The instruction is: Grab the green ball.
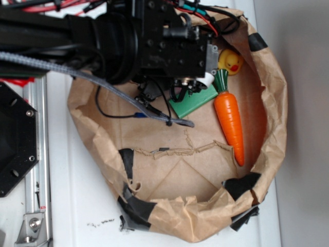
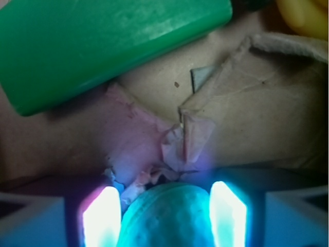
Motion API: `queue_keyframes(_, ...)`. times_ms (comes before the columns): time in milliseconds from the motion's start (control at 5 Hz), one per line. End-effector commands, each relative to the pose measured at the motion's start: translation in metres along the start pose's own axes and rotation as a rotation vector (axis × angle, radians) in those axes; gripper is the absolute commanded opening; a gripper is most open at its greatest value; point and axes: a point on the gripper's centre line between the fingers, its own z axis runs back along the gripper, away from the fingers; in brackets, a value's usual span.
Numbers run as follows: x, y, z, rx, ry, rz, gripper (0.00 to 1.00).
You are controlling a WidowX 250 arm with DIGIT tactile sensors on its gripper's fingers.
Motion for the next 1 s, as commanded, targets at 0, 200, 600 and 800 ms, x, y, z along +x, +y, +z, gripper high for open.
queue_keyframes(0, 0.02, -0.015, 0.068, -0.051, -0.14, 0.002, 0.0)
queue_keyframes(200, 0.036, -0.039, 0.125, -0.138, -0.225, 0.052, 0.0)
queue_keyframes(600, 0.048, -0.038, 0.166, -0.272, -0.293, 0.319, 0.0)
queue_keyframes(800, 0.043, -0.042, 0.167, -0.297, -0.37, 0.481, 0.0)
